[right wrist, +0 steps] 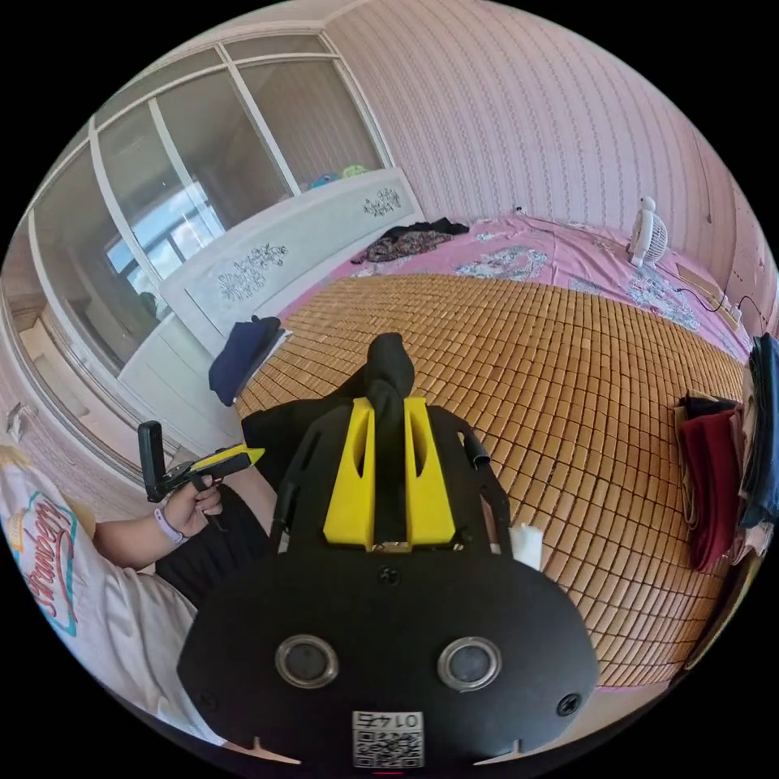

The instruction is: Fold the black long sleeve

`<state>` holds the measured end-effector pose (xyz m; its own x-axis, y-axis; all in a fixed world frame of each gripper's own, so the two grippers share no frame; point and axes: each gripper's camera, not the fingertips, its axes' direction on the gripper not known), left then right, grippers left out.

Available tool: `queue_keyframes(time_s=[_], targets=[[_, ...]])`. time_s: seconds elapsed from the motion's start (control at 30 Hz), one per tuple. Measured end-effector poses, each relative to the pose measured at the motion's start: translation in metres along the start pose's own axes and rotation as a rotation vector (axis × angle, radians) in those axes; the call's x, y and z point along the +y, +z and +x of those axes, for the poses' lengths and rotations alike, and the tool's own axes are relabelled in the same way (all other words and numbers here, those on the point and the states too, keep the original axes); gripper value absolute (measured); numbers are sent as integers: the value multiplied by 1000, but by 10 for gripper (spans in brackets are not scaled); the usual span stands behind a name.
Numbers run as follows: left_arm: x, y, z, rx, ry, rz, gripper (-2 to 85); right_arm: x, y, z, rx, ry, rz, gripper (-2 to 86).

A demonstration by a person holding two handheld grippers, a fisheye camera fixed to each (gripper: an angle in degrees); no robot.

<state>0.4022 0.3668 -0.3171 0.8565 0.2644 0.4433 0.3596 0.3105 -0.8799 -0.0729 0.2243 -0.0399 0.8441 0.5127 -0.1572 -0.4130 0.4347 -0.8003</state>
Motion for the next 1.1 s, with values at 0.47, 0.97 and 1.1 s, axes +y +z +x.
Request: queue_keyframes(time_s=[0.47,0.97,1.1], targets=[[43,-251,-48,-172,-87,302,1,-79,44,-187,-316,-335,19,60],[-42,-346,-275,-675,-539,437,64,-312,373,-435,-425,-264,-391,120],[-1,-322,-267,-558,-568,384,41,-235,350,-396,-389,-448,-358,102]])
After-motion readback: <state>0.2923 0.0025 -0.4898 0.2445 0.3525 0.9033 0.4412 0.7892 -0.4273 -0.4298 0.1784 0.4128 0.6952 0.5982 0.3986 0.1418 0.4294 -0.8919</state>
